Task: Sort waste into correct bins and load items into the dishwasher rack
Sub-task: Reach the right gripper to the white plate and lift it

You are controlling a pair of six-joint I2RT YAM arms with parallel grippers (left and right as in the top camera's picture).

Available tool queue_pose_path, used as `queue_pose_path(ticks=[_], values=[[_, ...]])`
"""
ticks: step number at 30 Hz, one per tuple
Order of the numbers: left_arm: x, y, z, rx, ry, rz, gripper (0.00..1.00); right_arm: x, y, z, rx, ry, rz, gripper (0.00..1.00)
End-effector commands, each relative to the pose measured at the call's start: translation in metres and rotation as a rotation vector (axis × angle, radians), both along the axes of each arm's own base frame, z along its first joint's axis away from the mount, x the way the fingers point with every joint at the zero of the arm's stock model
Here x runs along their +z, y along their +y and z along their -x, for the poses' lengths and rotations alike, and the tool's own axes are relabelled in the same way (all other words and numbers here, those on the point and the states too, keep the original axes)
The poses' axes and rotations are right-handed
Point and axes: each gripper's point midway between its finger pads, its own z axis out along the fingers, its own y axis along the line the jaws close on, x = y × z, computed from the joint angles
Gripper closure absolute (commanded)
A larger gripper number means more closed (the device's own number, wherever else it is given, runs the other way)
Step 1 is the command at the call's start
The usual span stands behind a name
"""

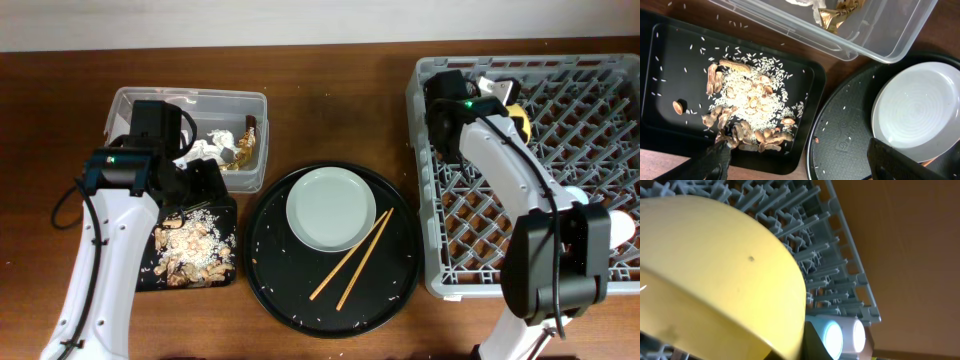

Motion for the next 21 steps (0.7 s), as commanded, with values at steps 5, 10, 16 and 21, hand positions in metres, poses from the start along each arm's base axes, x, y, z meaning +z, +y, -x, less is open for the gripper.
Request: queue_pose_path(ticks=[5, 10, 16, 21], values=[[0.004, 0.0, -0.001, 0.01, -0.015, 0.013, 0.14, -0.045, 0.039, 0.033, -0.004, 0.133, -0.33, 0.92], [0.004, 0.0, -0.001, 0.011, -0.015, 0.013, 0.13, -0.001, 0.059, 0.041, 0.042, 0.016, -0.5, 0.71], [0.004, -0.001, -0.001, 0.01, -0.015, 0.013, 0.05, 0.027, 0.162, 0.048, 0.469, 0.071, -0.969, 0.6], [0.004, 0.0, 0.0, 0.01, -0.013, 0.013, 0.04, -0.004, 0.235, 0.064, 0.621, 0.257, -1.056, 0.52]])
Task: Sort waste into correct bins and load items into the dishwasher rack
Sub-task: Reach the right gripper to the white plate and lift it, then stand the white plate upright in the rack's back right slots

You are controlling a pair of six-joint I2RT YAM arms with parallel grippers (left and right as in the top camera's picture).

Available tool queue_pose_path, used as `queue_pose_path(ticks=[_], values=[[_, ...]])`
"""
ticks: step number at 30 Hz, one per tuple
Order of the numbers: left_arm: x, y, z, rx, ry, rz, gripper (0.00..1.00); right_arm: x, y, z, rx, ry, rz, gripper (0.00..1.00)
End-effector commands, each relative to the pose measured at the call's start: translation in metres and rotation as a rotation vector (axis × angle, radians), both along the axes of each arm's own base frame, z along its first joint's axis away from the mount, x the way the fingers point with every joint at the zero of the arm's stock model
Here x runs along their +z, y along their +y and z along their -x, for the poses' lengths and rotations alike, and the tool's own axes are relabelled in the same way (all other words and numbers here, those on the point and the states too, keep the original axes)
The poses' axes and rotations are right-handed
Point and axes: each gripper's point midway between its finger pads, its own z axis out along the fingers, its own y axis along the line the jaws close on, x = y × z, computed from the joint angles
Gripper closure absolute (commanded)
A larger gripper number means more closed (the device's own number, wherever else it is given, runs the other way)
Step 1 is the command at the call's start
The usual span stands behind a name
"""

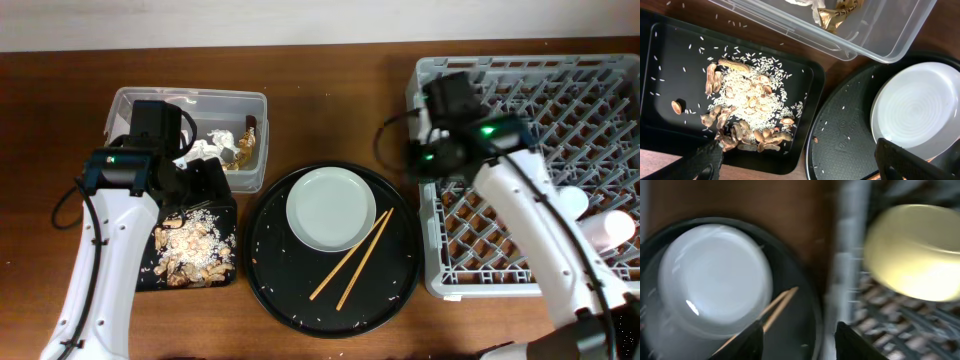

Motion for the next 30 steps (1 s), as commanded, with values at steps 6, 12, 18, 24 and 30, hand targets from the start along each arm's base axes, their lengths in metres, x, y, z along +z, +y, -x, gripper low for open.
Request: queue_pose_path(ticks=[6, 12, 18, 24, 30], values=[[0.004, 0.0, 0.001, 0.008, -0.008, 0.009, 0.04, -0.113, 0.061, 0.016, 0.135, 0.329, -0.01, 0.53], [0.004, 0.0, 0.001, 0.008, -0.007, 0.009, 0.04, -0.169, 0.063, 0.011, 0.13, 0.41, 0.017, 0.68], [0.004, 0.0, 0.002, 0.008, -0.004, 0.009, 0.04, -0.171, 0.064, 0.011, 0.13, 0.409, 0.014, 0.96], [0.004, 0.0, 0.002, 0.008, -0.004, 0.008, 0.04, -0.122, 0.061, -0.008, 0.127, 0.293, -0.018, 0.96], [0.004, 0.0, 0.002, 0.008, -0.005, 0.009, 0.03, 0.052, -0.056, -0.068, -0.051, -0.241, 0.188, 0.96]])
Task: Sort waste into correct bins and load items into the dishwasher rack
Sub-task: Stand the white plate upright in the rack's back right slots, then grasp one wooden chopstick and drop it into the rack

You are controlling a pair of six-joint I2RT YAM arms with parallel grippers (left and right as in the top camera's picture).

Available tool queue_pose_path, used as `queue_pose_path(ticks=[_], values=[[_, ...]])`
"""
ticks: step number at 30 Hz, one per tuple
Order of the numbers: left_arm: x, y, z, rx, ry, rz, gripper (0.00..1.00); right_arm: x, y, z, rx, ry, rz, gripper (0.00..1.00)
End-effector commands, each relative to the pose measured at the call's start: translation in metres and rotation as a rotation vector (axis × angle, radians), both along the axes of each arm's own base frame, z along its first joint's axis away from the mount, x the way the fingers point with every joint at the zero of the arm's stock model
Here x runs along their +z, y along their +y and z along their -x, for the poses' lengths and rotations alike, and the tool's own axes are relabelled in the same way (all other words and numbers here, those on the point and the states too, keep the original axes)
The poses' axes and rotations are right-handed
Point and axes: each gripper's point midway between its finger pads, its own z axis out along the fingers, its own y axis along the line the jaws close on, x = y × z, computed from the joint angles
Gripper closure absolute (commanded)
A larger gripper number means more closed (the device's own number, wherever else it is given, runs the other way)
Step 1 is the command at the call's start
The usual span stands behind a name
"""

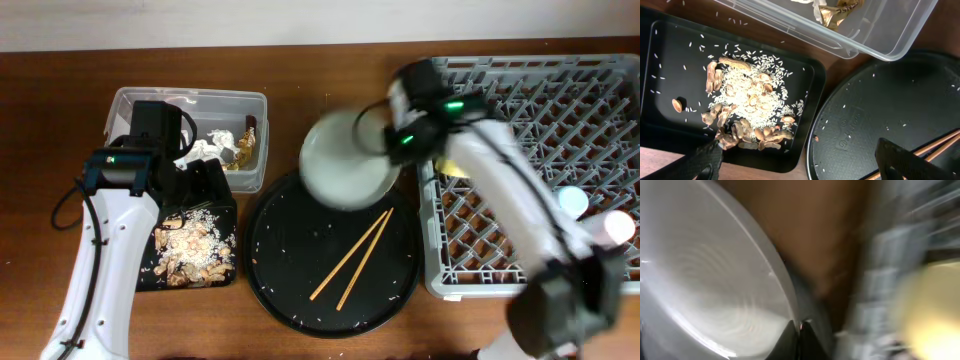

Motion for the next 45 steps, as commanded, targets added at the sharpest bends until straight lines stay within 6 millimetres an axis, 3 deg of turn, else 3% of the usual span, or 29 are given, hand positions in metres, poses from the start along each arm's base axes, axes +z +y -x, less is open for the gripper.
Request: queue_pose_path(ticks=[1, 2, 3, 5, 9, 11, 15, 21, 25, 27, 28, 30, 32, 33, 35, 37, 39, 41, 45], values=[[0.004, 0.0, 0.0, 0.008, -0.013, 0.009, 0.03, 0.087, -0.106, -0.021, -0.24, -0.287, 0.259, 0.96], [0.004, 0.0, 0.0, 0.008, -0.013, 0.009, 0.03, 0.099, -0.125, -0.023, -0.277, -0.328, 0.301, 0.96], [0.004, 0.0, 0.0, 0.008, -0.013, 0.009, 0.03, 0.124, -0.167, -0.026, -0.37, -0.409, 0.424, 0.96], [0.004, 0.0, 0.0, 0.009, -0.013, 0.009, 0.03, 0.149, -0.22, -0.024, -0.526, -0.476, 0.596, 0.96], [0.005, 0.0, -0.002, 0.009, -0.021, 0.01, 0.03, 0.171, -0.29, -0.019, -0.751, -0.521, 0.795, 0.96], [0.005, 0.0, -0.003, 0.008, -0.022, 0.01, 0.03, 0.163, -0.321, -0.014, -0.832, -0.47, 0.907, 0.96], [0.005, 0.0, -0.003, 0.009, -0.023, 0.01, 0.03, 0.121, -0.343, -0.024, -0.812, -0.35, 0.953, 0.96], [0.005, 0.0, -0.004, 0.008, -0.028, 0.01, 0.03, 0.061, -0.342, -0.031, -0.758, -0.212, 0.952, 0.96], [0.005, 0.0, -0.004, 0.009, -0.028, 0.01, 0.03, 0.022, -0.321, -0.025, -0.747, -0.139, 0.777, 0.96], [0.005, 0.0, -0.004, 0.008, -0.028, 0.01, 0.03, 0.005, -0.298, -0.025, -0.67, -0.087, 0.68, 0.95], [0.005, 0.0, -0.004, 0.008, -0.027, 0.01, 0.03, 0.005, -0.292, -0.022, -0.665, -0.075, 0.667, 0.79], [0.005, 0.0, -0.003, 0.008, -0.027, 0.01, 0.03, 0.019, -0.29, -0.017, -0.706, -0.105, 0.636, 0.66], [0.005, 0.0, -0.003, 0.008, -0.027, 0.009, 0.03, 0.053, -0.272, -0.012, -0.681, -0.157, 0.511, 0.55], [0.005, 0.0, -0.004, 0.008, -0.027, 0.01, 0.02, 0.074, -0.247, -0.008, -0.626, -0.189, 0.371, 0.44], [0.005, 0.0, -0.004, 0.008, -0.027, 0.009, 0.02, 0.089, -0.19, 0.003, -0.482, -0.183, 0.109, 0.43], [0.005, 0.0, -0.004, 0.008, -0.027, 0.009, 0.02, 0.089, -0.121, 0.033, -0.332, -0.067, -0.099, 0.43], [0.005, 0.0, -0.004, 0.008, -0.027, 0.01, 0.02, 0.076, -0.078, 0.054, -0.232, 0.048, -0.149, 0.41], [0.005, 0.0, -0.004, 0.008, -0.027, 0.01, 0.02, 0.047, -0.029, 0.08, -0.15, 0.172, -0.152, 0.39], [0.005, 0.0, -0.003, 0.008, -0.027, 0.01, 0.02, -0.022, 0.027, 0.117, -0.174, 0.321, -0.151, 0.38]])
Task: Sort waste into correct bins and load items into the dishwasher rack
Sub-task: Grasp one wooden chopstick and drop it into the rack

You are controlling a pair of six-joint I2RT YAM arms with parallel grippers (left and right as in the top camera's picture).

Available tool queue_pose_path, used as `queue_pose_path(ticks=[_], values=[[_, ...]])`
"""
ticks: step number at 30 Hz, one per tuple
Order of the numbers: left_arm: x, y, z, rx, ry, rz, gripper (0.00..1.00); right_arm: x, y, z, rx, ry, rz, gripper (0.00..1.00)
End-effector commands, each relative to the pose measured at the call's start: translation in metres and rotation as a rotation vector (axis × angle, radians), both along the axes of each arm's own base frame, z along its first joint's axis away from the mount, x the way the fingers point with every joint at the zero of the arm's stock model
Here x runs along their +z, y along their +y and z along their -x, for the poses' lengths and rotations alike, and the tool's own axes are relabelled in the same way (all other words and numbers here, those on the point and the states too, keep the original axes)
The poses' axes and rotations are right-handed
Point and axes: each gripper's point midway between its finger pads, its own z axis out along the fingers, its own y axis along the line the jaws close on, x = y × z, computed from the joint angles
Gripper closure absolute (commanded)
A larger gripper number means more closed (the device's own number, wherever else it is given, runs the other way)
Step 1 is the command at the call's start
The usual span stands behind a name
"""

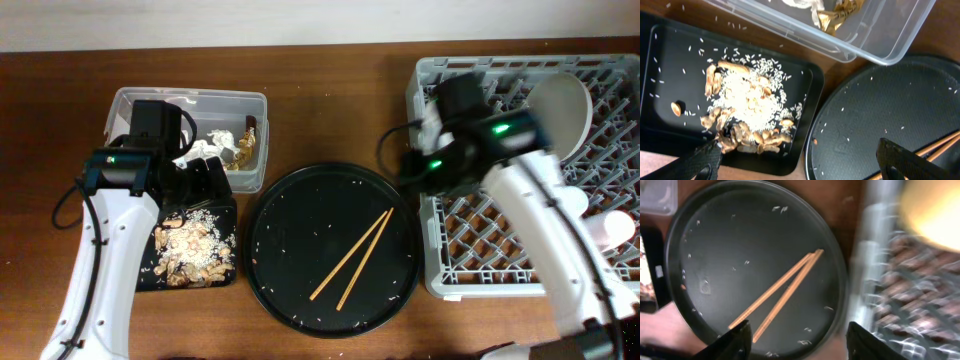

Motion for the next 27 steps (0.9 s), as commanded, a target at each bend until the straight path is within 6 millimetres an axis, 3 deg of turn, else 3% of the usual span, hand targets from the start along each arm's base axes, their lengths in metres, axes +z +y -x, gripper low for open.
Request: queue_pose_path(ticks=[1, 4, 7, 13, 14, 16, 21, 24, 27], values=[[0.004, 0.0, 0.0, 0.008, -0.013, 0.009, 0.02, -0.058, 0.038, 0.037, -0.099, 0.153, -0.029, 0.38], [0.004, 0.0, 0.0, 0.008, -0.01, 0.009, 0.02, -0.114, 0.059, 0.065, -0.159, 0.202, -0.026, 0.39], [0.004, 0.0, 0.0, 0.008, -0.01, 0.009, 0.02, -0.154, 0.062, 0.079, -0.211, 0.227, 0.008, 0.39], [0.004, 0.0, 0.0, 0.008, -0.01, 0.009, 0.02, -0.196, 0.057, 0.086, -0.255, 0.325, 0.085, 0.43], [0.004, 0.0, 0.0, 0.008, -0.01, 0.009, 0.02, -0.198, 0.056, 0.087, -0.255, 0.33, 0.089, 0.46], [0.004, 0.0, 0.0, 0.008, -0.01, 0.009, 0.02, -0.199, 0.054, 0.086, -0.258, 0.322, 0.101, 0.76], [0.004, 0.0, 0.001, 0.008, -0.008, 0.009, 0.02, -0.194, 0.06, 0.085, -0.253, 0.332, 0.069, 0.91], [0.004, 0.0, 0.001, 0.008, -0.007, 0.009, 0.02, -0.169, 0.067, 0.073, -0.238, 0.284, 0.034, 0.95], [0.004, 0.0, 0.001, 0.008, -0.007, 0.009, 0.02, -0.105, 0.081, 0.049, -0.172, 0.147, -0.05, 0.95]])
